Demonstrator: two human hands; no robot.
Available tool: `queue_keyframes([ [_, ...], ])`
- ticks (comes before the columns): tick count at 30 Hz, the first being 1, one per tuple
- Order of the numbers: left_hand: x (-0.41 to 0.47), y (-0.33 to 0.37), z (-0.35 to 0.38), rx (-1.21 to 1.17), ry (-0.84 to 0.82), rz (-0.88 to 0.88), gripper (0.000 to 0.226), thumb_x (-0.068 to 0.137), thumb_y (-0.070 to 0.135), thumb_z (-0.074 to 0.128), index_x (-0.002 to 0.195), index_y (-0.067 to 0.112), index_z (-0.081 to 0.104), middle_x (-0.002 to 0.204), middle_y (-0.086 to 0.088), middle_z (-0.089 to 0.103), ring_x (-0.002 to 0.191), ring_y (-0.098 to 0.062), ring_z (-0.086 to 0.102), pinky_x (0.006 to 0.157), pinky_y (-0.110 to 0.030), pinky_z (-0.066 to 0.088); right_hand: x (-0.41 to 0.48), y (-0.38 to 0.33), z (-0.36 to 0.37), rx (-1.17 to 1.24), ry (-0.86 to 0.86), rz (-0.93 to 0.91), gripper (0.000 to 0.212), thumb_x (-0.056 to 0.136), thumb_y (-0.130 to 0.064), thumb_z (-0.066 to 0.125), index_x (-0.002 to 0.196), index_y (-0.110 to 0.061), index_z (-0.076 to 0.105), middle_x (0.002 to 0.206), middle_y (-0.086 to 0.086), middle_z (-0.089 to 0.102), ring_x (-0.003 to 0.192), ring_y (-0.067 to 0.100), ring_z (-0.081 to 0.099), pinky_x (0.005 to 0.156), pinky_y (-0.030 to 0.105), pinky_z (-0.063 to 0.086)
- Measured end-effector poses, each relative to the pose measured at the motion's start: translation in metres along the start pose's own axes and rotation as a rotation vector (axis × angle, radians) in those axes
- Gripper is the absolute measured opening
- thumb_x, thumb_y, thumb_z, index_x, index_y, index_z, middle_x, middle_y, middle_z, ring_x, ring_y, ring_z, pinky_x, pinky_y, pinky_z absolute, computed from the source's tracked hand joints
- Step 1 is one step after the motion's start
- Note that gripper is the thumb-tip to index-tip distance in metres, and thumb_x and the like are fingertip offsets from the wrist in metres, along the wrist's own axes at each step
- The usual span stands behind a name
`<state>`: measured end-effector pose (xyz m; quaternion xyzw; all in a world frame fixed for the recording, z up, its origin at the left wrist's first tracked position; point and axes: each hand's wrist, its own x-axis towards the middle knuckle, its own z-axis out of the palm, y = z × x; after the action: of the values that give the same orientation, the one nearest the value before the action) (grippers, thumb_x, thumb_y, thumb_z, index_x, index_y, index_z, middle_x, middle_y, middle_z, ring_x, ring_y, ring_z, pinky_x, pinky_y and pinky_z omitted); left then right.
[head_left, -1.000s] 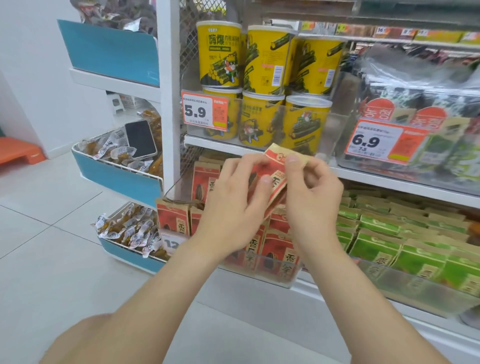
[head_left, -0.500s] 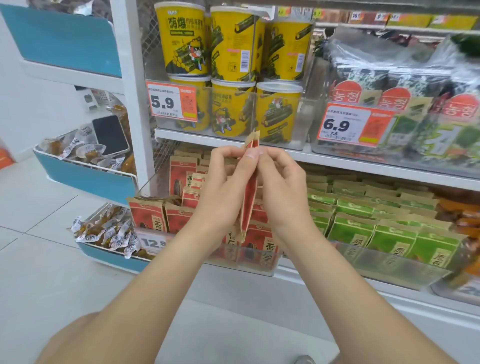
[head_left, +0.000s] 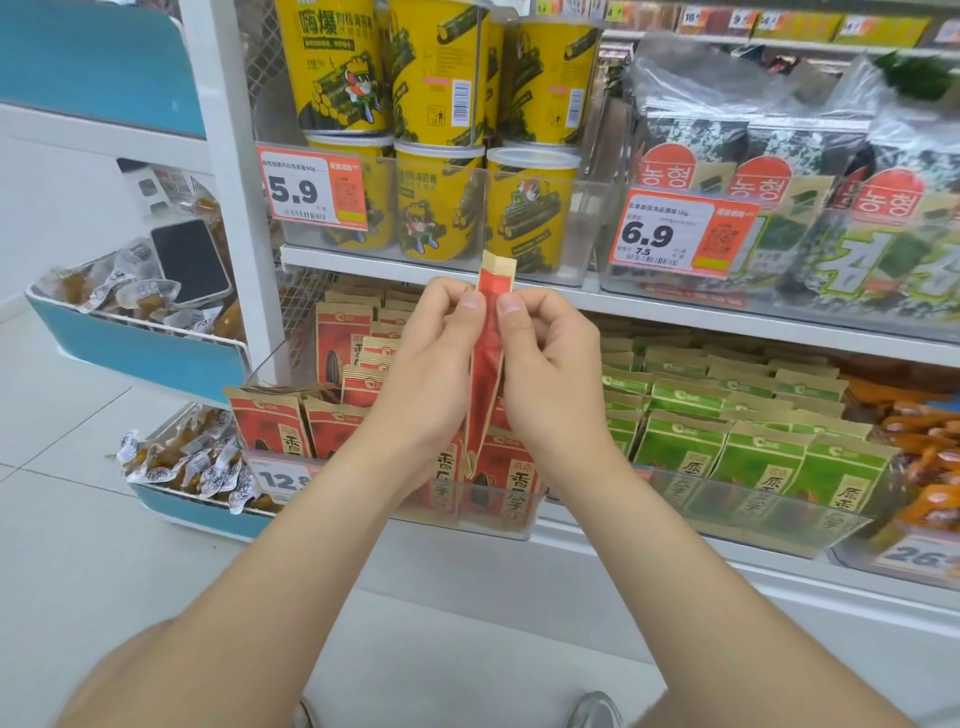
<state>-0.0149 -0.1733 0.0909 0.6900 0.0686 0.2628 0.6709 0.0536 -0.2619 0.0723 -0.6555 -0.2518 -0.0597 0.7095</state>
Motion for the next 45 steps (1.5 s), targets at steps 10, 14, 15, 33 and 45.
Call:
queue_keyframes([
  [10,0.001,-0.002,-0.003,-0.073,0.000,0.055,0.023,0.116,0.034,0.045,0.108,0.015,0.056,0.101,-0.015,0.073,0.094,-0.032,0.069,0.084,-0.047,0.056,0.000,-0.008,-0.006,0.048,-0.073,-0.029,0.011,0.107,-0.020,0.067,0.108,-0.010,0.072,0.084,0.000,0.074,0.071,0.008,0.064,0.065,0.027,0.051],
  [14,0.005,-0.003,-0.004,-0.264,0.146,0.036,0.031,0.116,0.042,0.042,0.122,0.014,0.052,0.113,-0.019,0.070,0.102,-0.027,0.069,0.096,-0.053,0.057,-0.003,-0.011,-0.010,-0.096,-0.291,-0.025,0.022,0.090,-0.030,0.076,0.111,-0.030,0.068,0.110,-0.003,0.072,0.099,0.013,0.068,0.089,0.037,0.058],
  [15,0.007,-0.002,-0.005,-0.319,0.189,0.019,0.036,0.115,0.044,0.040,0.128,0.012,0.051,0.114,-0.014,0.069,0.102,-0.023,0.068,0.097,-0.048,0.058,-0.004,-0.010,-0.010,-0.142,-0.320,-0.010,0.028,0.086,-0.039,0.076,0.112,-0.035,0.066,0.117,-0.002,0.070,0.107,0.014,0.067,0.094,0.041,0.058],
  [33,0.002,0.000,-0.033,-0.094,-0.127,0.157,0.049,0.096,-0.003,0.074,0.142,0.014,0.067,0.132,0.000,0.075,0.123,-0.021,0.072,0.086,-0.038,0.063,-0.005,-0.011,-0.015,-0.135,-0.140,-0.160,0.041,0.113,-0.042,0.050,0.084,-0.015,0.059,0.066,-0.008,0.053,0.061,0.011,0.046,0.058,0.034,0.038],
  [45,0.000,0.004,-0.065,-0.120,-0.297,0.045,0.061,0.094,-0.012,0.070,0.147,0.015,0.060,0.140,0.001,0.072,0.124,-0.024,0.073,0.080,-0.032,0.065,-0.006,-0.004,-0.009,-0.320,-0.213,-0.194,0.039,0.114,-0.032,0.050,0.080,-0.015,0.055,0.064,-0.009,0.052,0.061,0.007,0.046,0.058,0.024,0.036],
])
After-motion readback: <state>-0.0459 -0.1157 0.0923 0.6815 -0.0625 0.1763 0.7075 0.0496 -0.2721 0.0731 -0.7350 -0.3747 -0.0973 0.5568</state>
